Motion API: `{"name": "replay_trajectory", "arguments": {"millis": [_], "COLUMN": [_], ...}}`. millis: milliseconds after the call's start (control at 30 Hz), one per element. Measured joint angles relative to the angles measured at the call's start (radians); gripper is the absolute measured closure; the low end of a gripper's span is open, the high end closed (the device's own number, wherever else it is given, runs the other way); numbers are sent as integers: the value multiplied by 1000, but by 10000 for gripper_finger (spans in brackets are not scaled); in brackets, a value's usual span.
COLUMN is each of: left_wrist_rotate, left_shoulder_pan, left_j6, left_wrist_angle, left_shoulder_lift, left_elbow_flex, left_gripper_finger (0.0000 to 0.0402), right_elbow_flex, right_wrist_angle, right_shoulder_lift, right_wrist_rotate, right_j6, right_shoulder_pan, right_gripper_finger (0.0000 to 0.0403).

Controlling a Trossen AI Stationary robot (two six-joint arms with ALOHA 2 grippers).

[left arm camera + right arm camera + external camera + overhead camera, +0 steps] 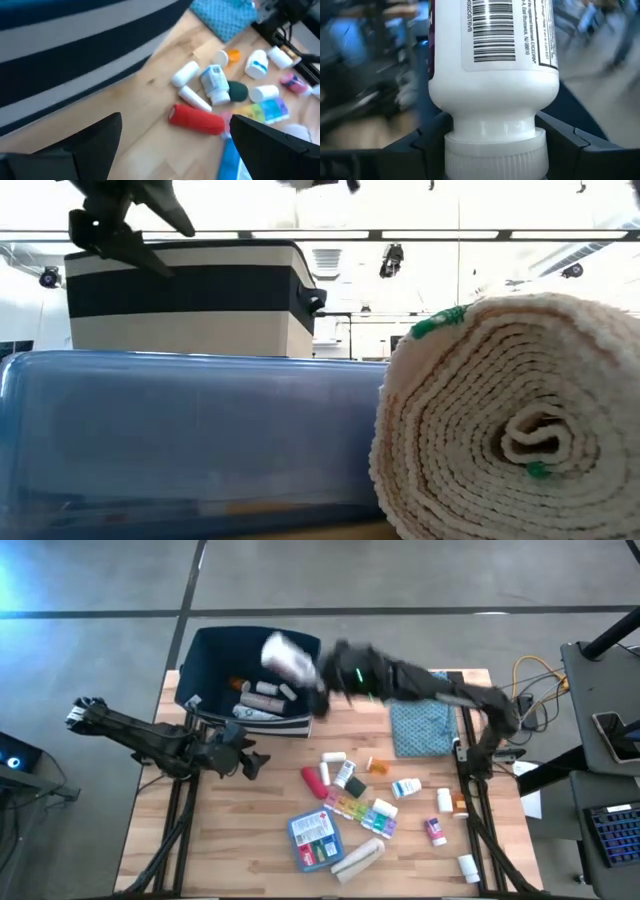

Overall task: Pick & place medical supplies in basket/bin
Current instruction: Put the violet medicine bottle into the blue bin, then put the red bandage into the blue bin

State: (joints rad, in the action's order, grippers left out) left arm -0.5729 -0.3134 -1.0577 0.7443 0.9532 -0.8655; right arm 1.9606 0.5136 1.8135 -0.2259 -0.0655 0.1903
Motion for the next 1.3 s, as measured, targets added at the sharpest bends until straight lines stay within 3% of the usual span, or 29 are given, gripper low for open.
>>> {"name": "replay_trajectory", "arguments": {"millis": [100, 233, 333, 400, 467, 567, 667, 767, 867, 967, 1167, 1300], "left_wrist_rotate": [-6, 26, 73, 79, 85, 133, 213, 246, 335, 441, 471, 478], "left_shoulder_pan": [0, -2, -2, -7, -8, -12, -22, -24, 1, 47, 136, 183], "left_j6": [-2, -23, -25, -25, -25, 75, 345, 699, 1020, 1207, 1345, 1383], "left_wrist_angle": [1, 1, 3, 6, 8, -20, -148, -278, -425, -561, -570, -416], "left_shoulder_lift": [17, 40, 54, 69, 89, 125, 178, 238, 315, 422, 664, 800], "left_elbow_flex": [2, 2, 2, 2, 6, 26, 57, 85, 101, 97, -37, -187], "left_gripper_finger": [54, 54, 54, 54, 54, 54, 54, 54, 54, 54, 54, 55], "right_elbow_flex": [149, 388, 316, 271, 239, 224, 191, 126, 42, -82, -336, -468], "right_wrist_angle": [18, 149, 62, 64, 139, 282, 417, 523, 633, 691, 661, 602], "right_shoulder_lift": [151, 351, 361, 339, 288, 196, 112, 40, -34, -104, -251, -322], "right_wrist_rotate": [189, 491, 785, 839, 786, 560, 325, 161, 106, 95, 47, 38], "right_j6": [-96, -184, -314, -329, -247, -82, 64, 115, 59, -42, -257, -378], "right_shoulder_pan": [117, 181, 221, 227, 219, 169, 106, 40, -15, -50, -117, -160], "right_gripper_finger": [165, 136, 109, 94, 83, 73, 68, 64, 62, 64, 65, 69]}}
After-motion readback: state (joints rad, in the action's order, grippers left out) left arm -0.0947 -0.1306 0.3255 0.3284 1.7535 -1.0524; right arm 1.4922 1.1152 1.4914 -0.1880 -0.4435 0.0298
